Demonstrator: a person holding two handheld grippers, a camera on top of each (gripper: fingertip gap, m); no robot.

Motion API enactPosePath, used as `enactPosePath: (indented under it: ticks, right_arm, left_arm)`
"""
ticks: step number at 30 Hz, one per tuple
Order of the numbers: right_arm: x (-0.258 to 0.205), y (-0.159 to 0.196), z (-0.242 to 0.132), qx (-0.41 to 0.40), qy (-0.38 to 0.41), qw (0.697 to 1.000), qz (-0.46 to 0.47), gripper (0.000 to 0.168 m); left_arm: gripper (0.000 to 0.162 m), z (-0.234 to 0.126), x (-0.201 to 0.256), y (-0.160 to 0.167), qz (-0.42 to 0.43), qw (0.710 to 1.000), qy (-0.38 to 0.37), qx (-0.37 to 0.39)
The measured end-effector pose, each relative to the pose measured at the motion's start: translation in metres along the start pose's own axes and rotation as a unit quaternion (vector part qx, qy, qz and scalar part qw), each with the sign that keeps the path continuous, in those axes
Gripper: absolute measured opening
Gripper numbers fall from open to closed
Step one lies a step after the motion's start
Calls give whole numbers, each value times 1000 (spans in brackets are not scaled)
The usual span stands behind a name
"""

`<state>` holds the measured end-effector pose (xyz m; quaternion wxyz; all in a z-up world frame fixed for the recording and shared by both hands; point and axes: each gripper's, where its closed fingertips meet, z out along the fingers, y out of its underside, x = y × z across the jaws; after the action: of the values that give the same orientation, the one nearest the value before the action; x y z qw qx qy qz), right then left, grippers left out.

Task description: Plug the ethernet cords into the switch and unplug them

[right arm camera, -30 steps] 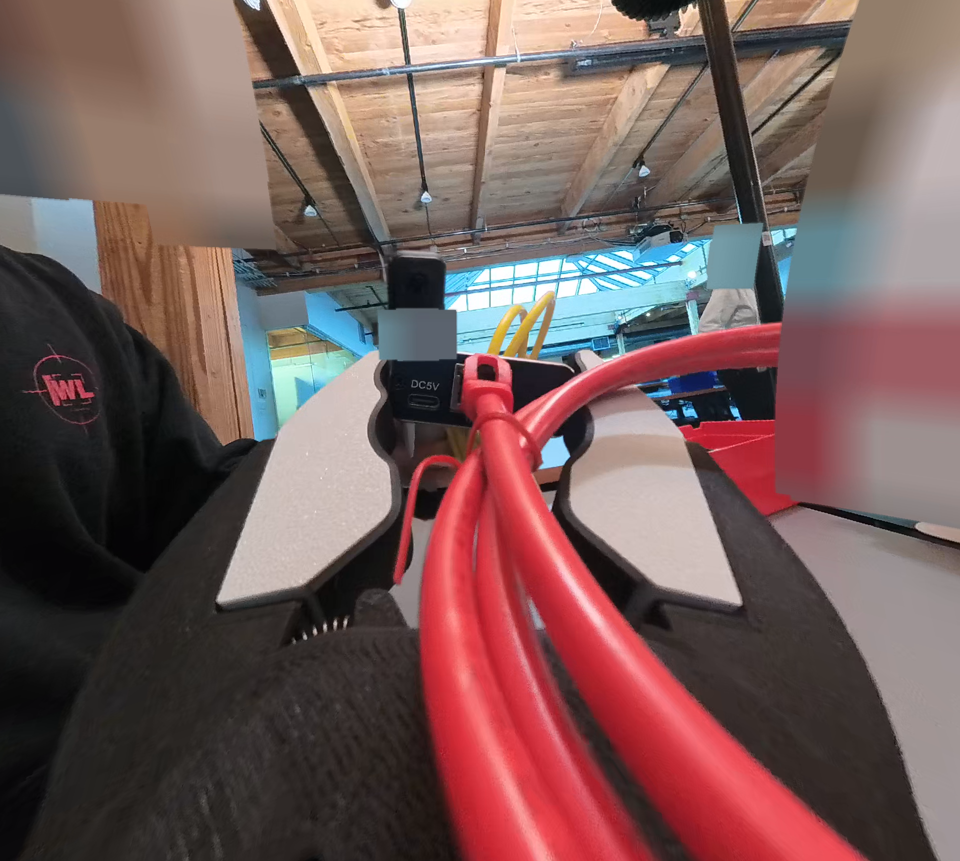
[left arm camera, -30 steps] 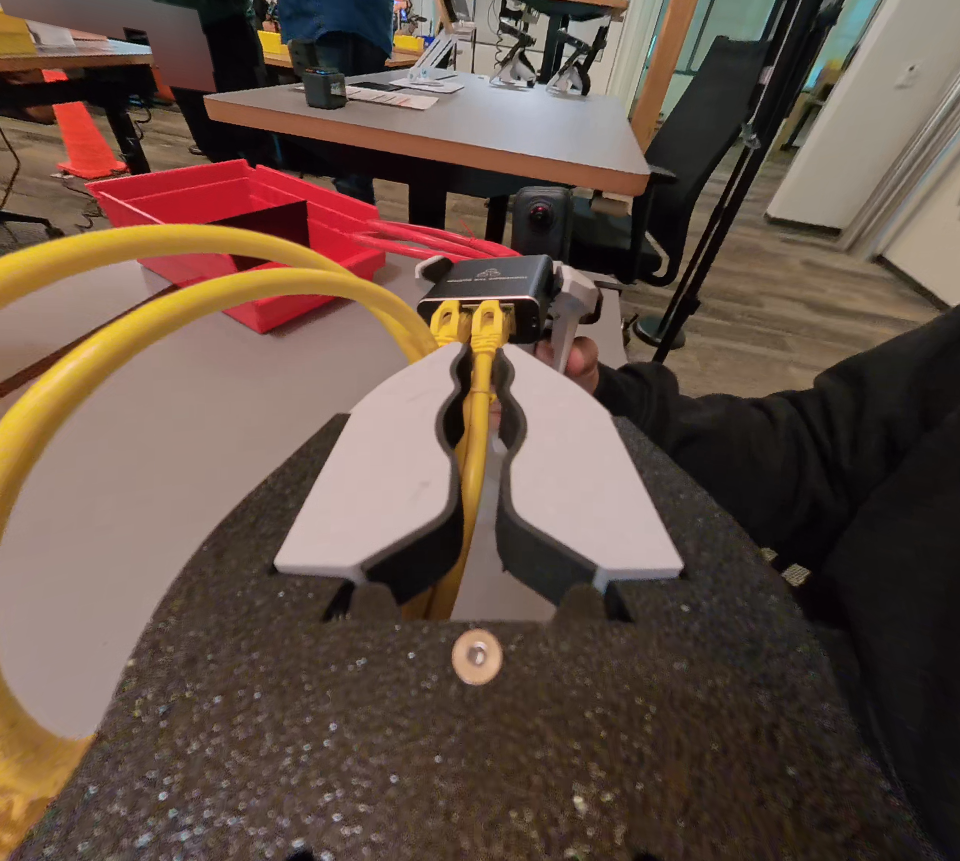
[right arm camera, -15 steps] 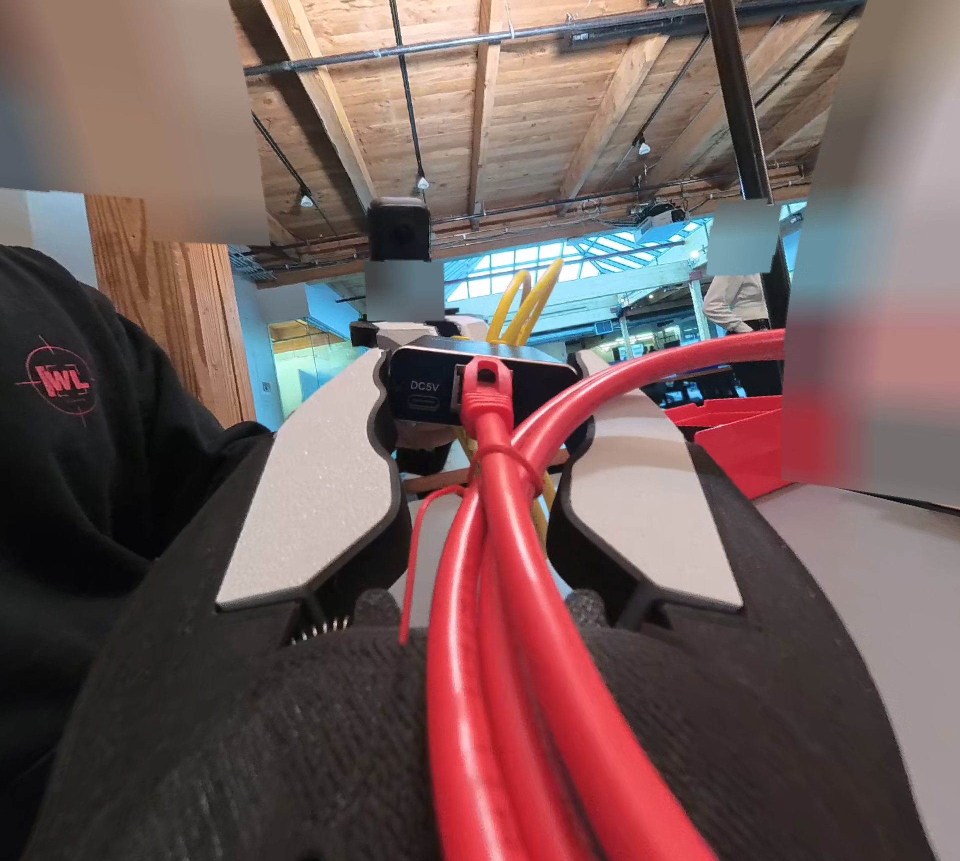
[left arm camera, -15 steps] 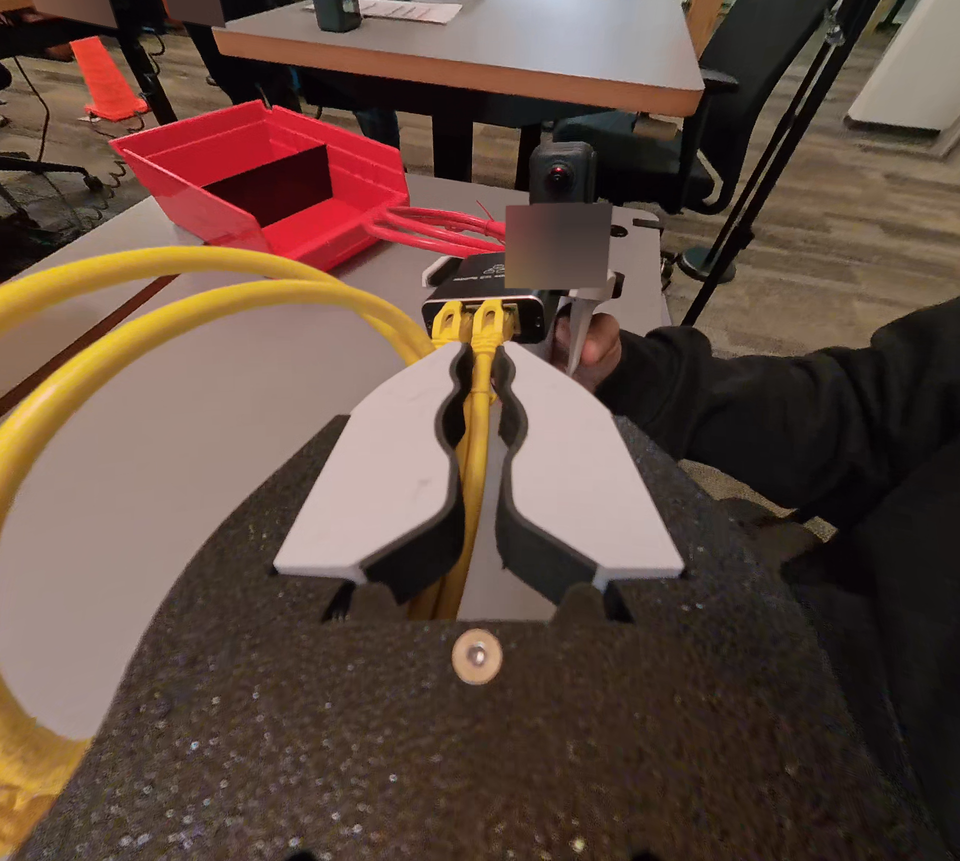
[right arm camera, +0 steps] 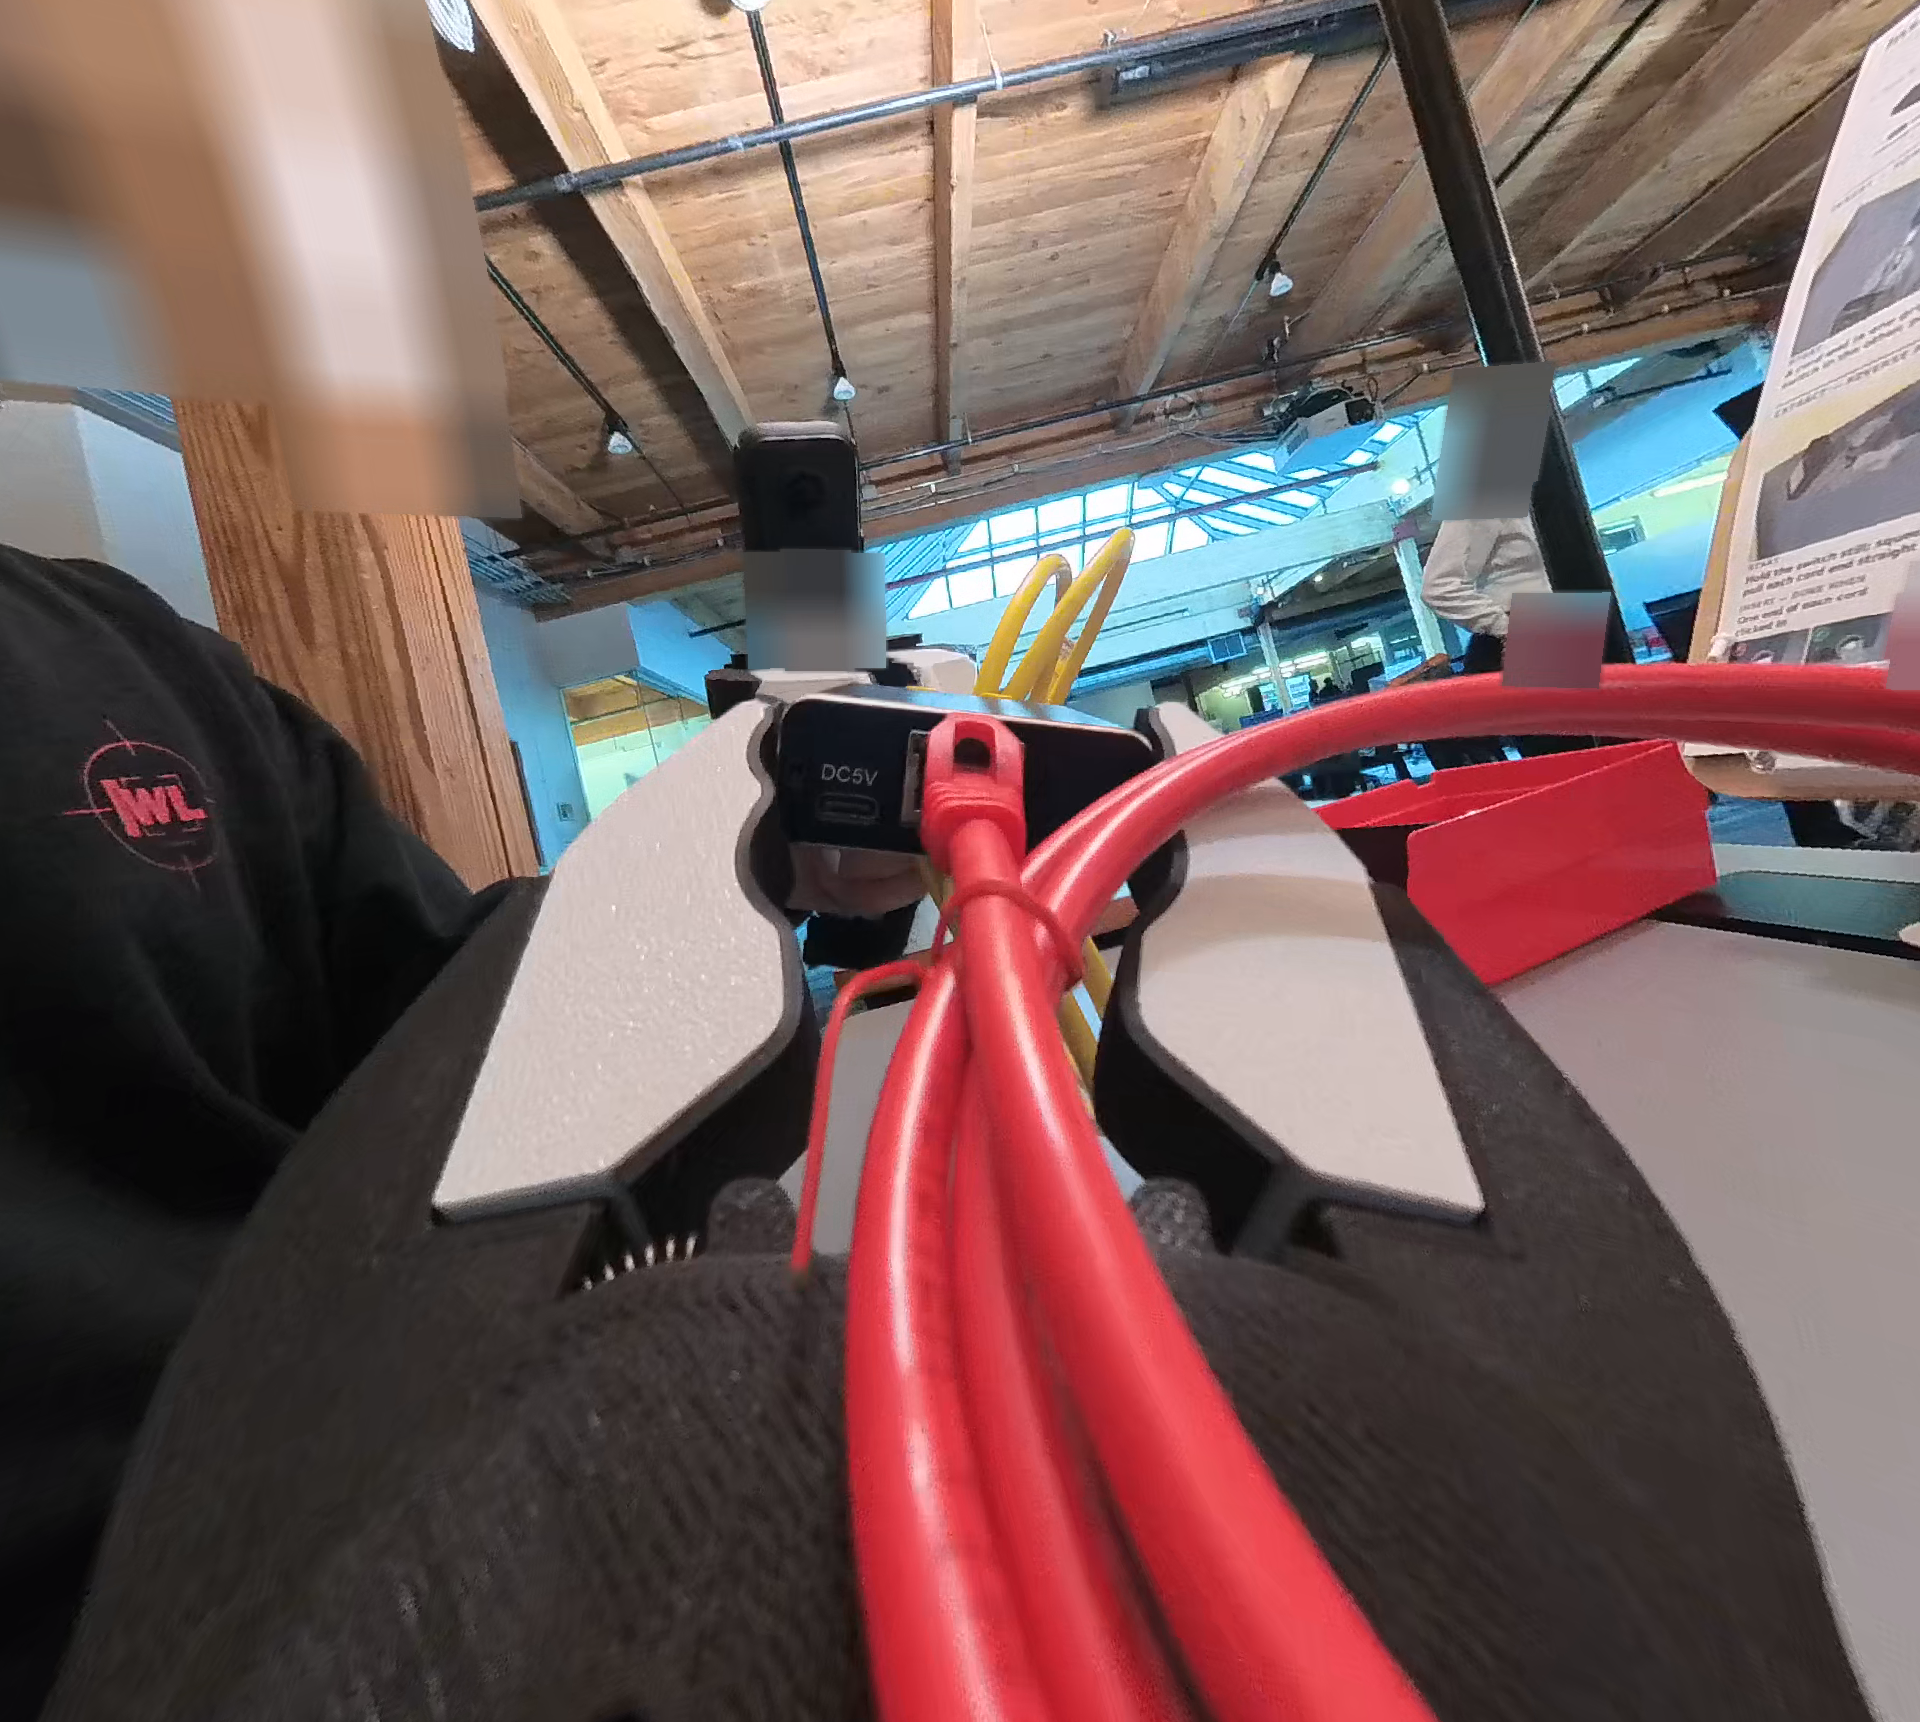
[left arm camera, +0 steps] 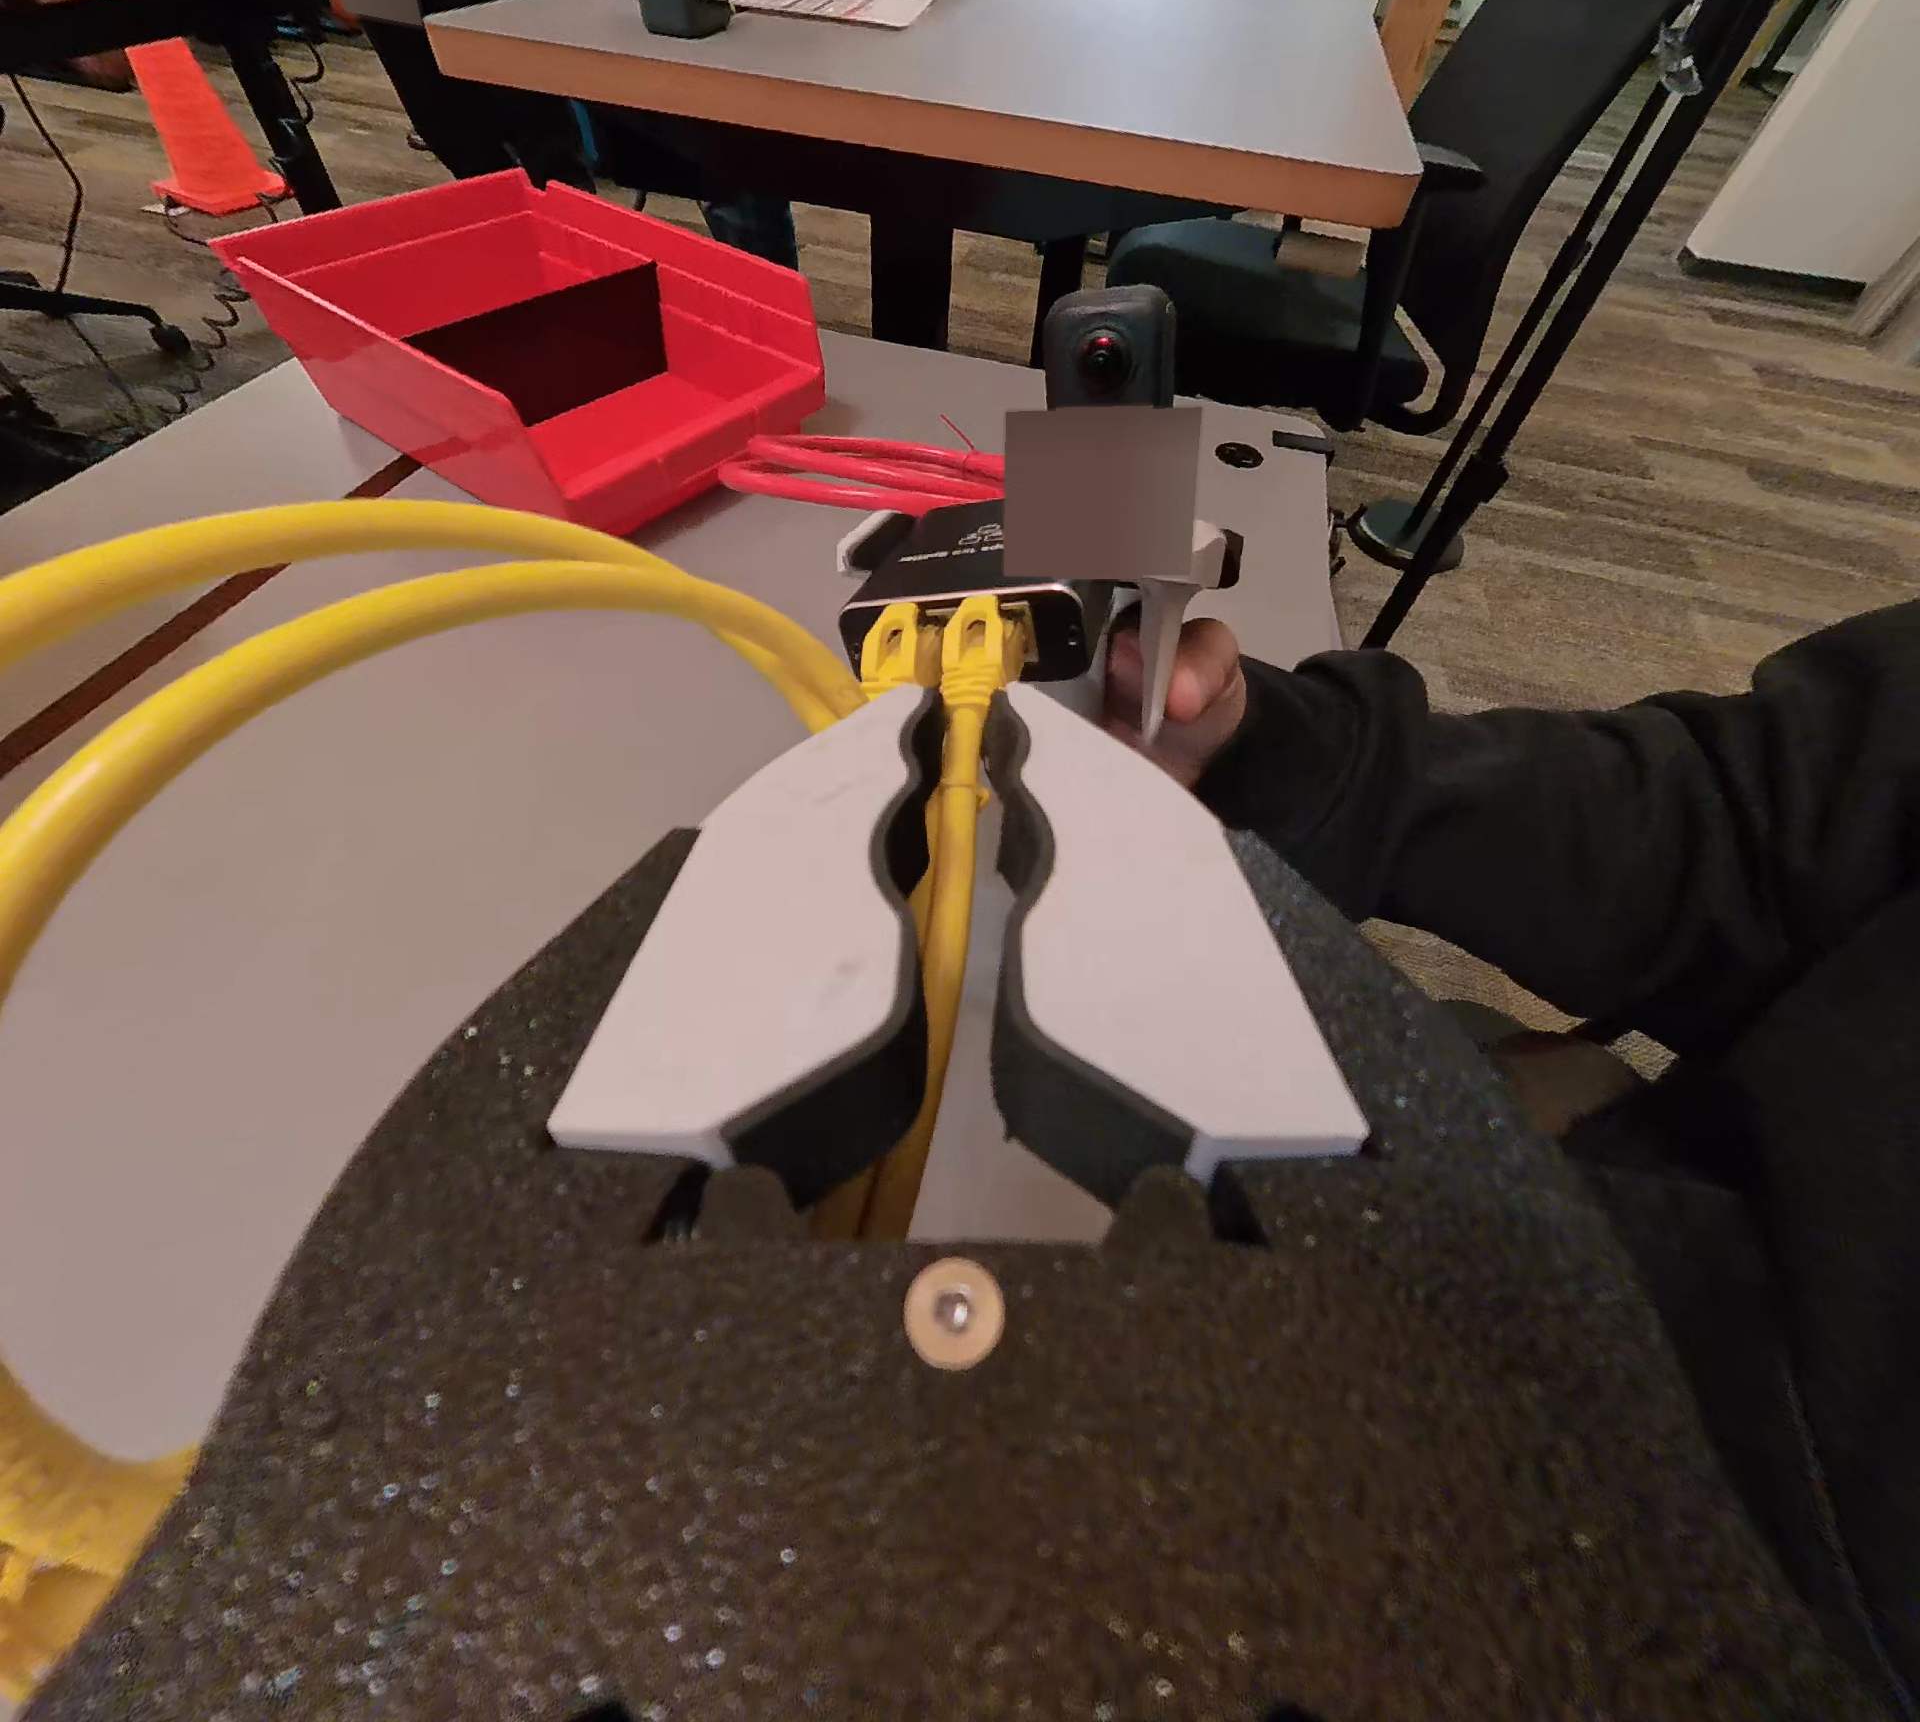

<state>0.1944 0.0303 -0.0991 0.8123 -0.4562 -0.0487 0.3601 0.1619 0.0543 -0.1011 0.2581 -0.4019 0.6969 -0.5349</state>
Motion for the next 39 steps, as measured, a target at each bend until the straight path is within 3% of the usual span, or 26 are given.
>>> enactPosePath:
  ticks: [13,19,27,39]
  right_arm:
    - [2,-13,8,13,25,1000,-6,65]
    - [21,-25,-8,-4,107,993,-52,64]
    - [10,-74,-34,17,140,982,-126,65]
    - [-5,-85,-30,44,116,983,-137,64]
  left_arm:
    - [11,-5,-6,-7,43,998,-41,37]
    - [27,-39,-9,-37,25,986,-87,141]
    - [32,-73,-26,14,-2,986,-128,105]
    - [32,-76,-26,43,-25,989,-121,79]
